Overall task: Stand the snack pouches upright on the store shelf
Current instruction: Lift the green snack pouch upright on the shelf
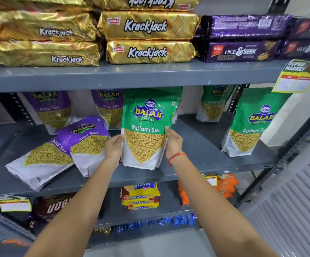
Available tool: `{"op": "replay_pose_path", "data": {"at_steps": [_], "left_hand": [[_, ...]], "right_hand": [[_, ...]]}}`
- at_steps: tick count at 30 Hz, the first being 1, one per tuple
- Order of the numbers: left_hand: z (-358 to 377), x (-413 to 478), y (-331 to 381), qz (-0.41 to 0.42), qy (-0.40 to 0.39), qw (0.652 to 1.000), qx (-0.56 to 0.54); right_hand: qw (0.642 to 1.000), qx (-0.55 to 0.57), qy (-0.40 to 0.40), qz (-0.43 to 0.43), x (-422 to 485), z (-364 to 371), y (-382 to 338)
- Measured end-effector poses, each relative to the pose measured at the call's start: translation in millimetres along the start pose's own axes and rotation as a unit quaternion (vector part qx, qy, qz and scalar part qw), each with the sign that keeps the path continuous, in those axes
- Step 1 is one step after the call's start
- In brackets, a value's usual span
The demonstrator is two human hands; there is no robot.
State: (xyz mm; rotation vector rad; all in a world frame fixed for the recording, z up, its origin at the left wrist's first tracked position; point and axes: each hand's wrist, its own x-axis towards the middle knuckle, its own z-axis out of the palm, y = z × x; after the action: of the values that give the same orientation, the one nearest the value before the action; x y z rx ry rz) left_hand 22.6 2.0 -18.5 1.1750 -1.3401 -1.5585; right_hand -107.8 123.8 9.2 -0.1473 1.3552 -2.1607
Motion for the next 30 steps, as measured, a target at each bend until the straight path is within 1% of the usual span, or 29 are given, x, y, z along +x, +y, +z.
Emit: {"op": "replay_pose_path", "data": {"at_steps": [3,5,7,10,14,17,19,23,26,28,30], "left_hand": [[7,-2,3,0.059,0.000,0.998,0.039],[18,-2,4,0.088,-0.030,0.993,0.072],[33,-3,5,0.099,-0.055,0.989,0.094],[64,-9,6,0.119,-0.071,0.981,0.135],[109,-19,0,0.111,-0.112,0.975,0.155],[136,-31,-9,0.102,-0.114,0.975,0.160],[146,-40,-18,0.111,-0.097,0.972,0.184],[150,-48,-28,0.135,-0.078,0.968,0.198],[145,-48,-29,0.139,-0.087,0.967,0.197],[140,-49,-28,0.140,-0.103,0.964,0.201],[131,-50,-27,0.135,-0.126,0.964,0.193]], "right_hand": [[1.000,-0.004,-0.028,-0.013,5,-4,-11],[0.999,-0.024,-0.037,-0.023,15,-10,-20],[0.998,-0.053,-0.022,-0.038,28,-16,-33],[0.993,-0.097,-0.001,-0.070,46,-31,-53],[0.984,-0.145,0.006,-0.103,65,-60,-74],[0.982,-0.157,0.028,-0.106,77,-83,-77],[0.982,-0.157,0.039,-0.099,79,-97,-72],[0.984,-0.151,0.032,-0.092,78,-113,-59],[0.983,-0.149,0.027,-0.101,74,-113,-54],[0.985,-0.125,0.065,-0.101,70,-112,-51],[0.982,-0.083,0.132,-0.105,63,-115,-42]]}}
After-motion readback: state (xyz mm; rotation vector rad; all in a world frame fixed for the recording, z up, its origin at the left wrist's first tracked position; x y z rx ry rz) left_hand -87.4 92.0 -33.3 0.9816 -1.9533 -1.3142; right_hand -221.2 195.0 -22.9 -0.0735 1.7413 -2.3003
